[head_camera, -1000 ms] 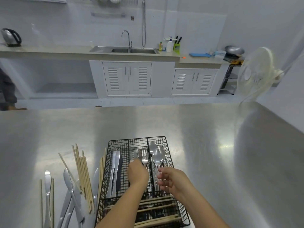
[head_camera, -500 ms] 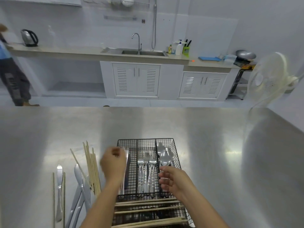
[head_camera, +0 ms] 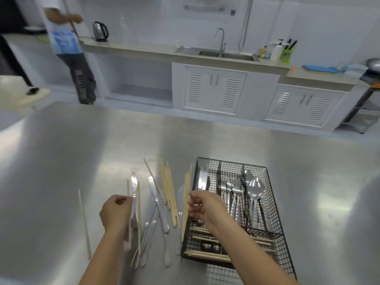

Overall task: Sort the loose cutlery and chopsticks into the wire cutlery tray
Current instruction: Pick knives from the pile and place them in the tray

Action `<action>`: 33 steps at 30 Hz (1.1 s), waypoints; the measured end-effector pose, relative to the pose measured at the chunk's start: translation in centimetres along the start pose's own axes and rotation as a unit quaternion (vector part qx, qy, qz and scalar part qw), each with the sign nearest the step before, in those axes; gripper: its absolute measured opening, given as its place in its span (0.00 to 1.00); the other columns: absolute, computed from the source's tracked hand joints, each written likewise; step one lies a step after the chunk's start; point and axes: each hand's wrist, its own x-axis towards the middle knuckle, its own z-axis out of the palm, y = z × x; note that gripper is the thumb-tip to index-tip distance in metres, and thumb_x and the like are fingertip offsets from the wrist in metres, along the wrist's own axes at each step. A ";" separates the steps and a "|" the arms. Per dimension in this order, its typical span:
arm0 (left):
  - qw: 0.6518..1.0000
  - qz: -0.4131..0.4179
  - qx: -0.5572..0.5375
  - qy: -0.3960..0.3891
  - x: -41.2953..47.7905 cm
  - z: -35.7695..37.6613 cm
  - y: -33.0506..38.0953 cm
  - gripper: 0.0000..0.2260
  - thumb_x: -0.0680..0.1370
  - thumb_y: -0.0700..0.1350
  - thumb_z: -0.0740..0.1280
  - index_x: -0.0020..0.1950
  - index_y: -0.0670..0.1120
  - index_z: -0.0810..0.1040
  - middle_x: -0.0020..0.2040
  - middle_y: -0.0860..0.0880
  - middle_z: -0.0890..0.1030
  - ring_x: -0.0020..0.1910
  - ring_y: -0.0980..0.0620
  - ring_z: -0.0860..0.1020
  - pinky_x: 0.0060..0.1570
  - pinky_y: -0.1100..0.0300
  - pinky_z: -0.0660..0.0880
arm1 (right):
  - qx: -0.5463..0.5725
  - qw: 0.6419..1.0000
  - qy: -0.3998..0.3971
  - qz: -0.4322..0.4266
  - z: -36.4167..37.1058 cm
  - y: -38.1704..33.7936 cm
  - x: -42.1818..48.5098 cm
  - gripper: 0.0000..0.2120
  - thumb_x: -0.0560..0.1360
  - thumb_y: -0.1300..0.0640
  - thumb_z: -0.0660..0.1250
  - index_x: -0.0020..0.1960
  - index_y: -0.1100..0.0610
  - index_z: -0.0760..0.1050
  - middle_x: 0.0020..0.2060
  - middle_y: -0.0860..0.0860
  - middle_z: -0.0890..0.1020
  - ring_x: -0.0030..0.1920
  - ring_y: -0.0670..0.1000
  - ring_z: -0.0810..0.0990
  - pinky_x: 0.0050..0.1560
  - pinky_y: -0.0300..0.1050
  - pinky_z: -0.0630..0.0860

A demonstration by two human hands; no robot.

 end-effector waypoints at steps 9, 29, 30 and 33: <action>0.988 0.056 0.138 -0.031 1.3 -1.7 -2.3 0.14 0.73 0.49 0.69 0.50 0.39 0.79 0.47 0.42 0.82 0.47 0.42 0.78 0.45 0.57 0.72 | -0.370 0.929 0.006 0.012 6.9 3.2 2.8 0.05 0.74 0.67 0.65 0.48 0.68 0.77 0.42 0.62 0.80 0.33 0.58 0.82 0.35 0.47 0.82; 0.945 0.083 0.271 -0.162 3.1 1.8 -0.1 0.11 0.76 0.36 0.60 0.57 0.35 0.75 0.50 0.42 0.79 0.40 0.46 0.75 0.39 0.58 0.72 | -0.634 0.758 0.148 -0.034 11.2 6.6 4.1 0.18 0.73 0.54 0.69 0.60 0.61 0.75 0.57 0.56 0.79 0.57 0.57 0.80 0.50 0.45 0.77; 0.946 0.073 0.267 -0.168 3.1 1.7 0.3 0.11 0.75 0.36 0.62 0.56 0.34 0.75 0.48 0.42 0.78 0.38 0.47 0.75 0.36 0.60 0.71 | -0.630 0.760 0.155 -0.034 11.3 6.7 4.2 0.16 0.74 0.56 0.69 0.59 0.61 0.75 0.57 0.56 0.79 0.57 0.57 0.80 0.50 0.45 0.77; 0.944 0.079 0.274 -0.167 3.1 1.8 0.7 0.07 0.74 0.36 0.64 0.49 0.36 0.78 0.47 0.42 0.80 0.45 0.43 0.80 0.37 0.58 0.73 | -0.610 0.772 0.175 -0.033 12.0 7.2 4.3 0.18 0.73 0.47 0.69 0.55 0.60 0.76 0.52 0.54 0.80 0.54 0.56 0.81 0.45 0.44 0.76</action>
